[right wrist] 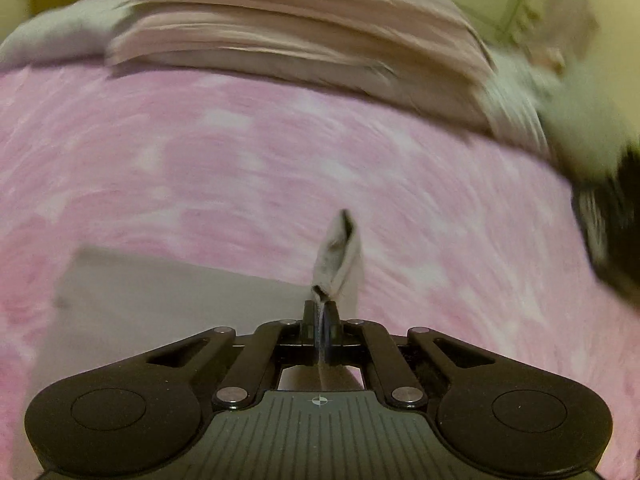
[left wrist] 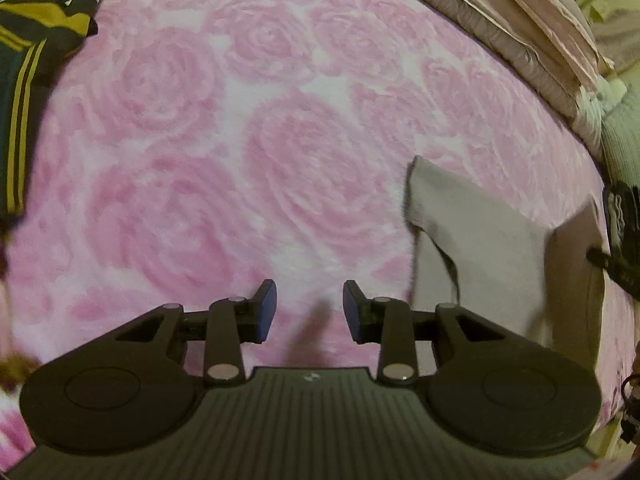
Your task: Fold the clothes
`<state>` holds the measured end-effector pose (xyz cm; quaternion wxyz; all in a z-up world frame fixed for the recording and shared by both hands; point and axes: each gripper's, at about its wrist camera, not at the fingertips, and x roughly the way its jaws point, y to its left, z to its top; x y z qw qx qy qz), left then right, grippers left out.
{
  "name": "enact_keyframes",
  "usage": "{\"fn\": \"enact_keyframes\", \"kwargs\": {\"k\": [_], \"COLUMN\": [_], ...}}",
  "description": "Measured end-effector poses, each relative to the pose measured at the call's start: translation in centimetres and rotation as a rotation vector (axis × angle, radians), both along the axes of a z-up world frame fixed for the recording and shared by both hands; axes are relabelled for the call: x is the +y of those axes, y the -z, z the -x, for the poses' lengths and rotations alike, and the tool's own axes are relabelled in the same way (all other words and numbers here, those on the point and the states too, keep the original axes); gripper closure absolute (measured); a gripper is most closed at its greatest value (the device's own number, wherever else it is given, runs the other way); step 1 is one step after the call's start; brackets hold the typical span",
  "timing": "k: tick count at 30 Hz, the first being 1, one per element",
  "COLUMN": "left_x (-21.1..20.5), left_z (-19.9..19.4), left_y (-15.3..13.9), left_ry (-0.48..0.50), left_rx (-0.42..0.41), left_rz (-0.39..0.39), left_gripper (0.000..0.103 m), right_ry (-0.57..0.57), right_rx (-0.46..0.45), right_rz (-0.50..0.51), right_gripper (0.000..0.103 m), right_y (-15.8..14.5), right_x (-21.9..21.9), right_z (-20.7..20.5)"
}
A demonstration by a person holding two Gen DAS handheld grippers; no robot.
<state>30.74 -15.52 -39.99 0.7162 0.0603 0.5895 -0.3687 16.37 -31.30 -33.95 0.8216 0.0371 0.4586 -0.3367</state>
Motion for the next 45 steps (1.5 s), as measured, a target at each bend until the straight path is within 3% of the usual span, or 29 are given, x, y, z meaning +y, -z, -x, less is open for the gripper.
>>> {"fn": "enact_keyframes", "kwargs": {"k": [5,9,11,12,14,15,17,21,24,30,34,35,38,42,45], "left_x": [1.4,2.7,3.3,3.6,4.0,4.2,4.5,5.2,5.5,6.4,6.4,6.4,6.7,7.1,7.4], "left_z": [-2.5,-3.7,-3.8,-3.8,-3.7,-3.6,-3.2,-2.4,-1.2,0.9,1.3,1.4,1.4,1.5,1.4], "left_y": [0.1,0.8,0.9,0.9,0.9,0.9,0.9,0.4,0.3,0.4,0.1,0.0,-0.1,0.1,0.1], "left_ry": [0.056,0.085,0.095,0.101,0.114,0.119,0.122,0.137,0.166,0.167,0.166,0.169,0.159,0.141,0.133], "left_rx": [0.007,0.030,0.041,0.045,0.047,0.048,0.051,0.072,0.089,0.086,0.079,0.074,0.069,0.070,0.069], "left_rz": [0.005,0.011,0.018,0.024,0.027,0.026,0.024,0.022,0.013,-0.014,-0.018,-0.017,-0.013,-0.014,-0.010], "left_gripper": [0.073,0.073,0.073,0.073,0.073,0.073,0.073,0.073,0.073,0.073,0.073,0.073,0.073,0.073,0.073], "right_ry": [-0.164,-0.246,-0.257,-0.252,-0.237,-0.230,-0.220,-0.229,-0.236,-0.316,-0.378,-0.382,-0.377,-0.391,-0.451], "right_rx": [0.065,0.208,0.228,0.212,0.134,0.086,0.033,0.120,0.135,0.059,0.074,0.083,0.067,-0.044,-0.059], "right_rz": [0.047,0.050,0.074,0.070,-0.004,-0.046,-0.075,-0.063,-0.090,-0.113,-0.104,-0.103,-0.129,-0.160,-0.181], "right_gripper": [0.103,0.102,0.095,0.086,0.069,0.068,0.068,0.068,0.068,0.068,0.068,0.070,0.103,0.103,0.103], "right_y": [3.4,8.1,8.8,8.4,7.1,6.2,4.6,3.4,3.5,3.8,5.0,5.4,5.4,3.6,3.0], "right_x": [8.7,12.8,13.8,13.9,13.9,13.8,14.0,15.5,16.0,17.6,18.9,19.0,18.6,18.5,19.5], "right_z": [-7.4,-10.6,-9.9,-9.2,-6.8,-5.3,-2.2,2.6,5.1,4.1,3.1,3.0,3.2,3.8,3.3]}}
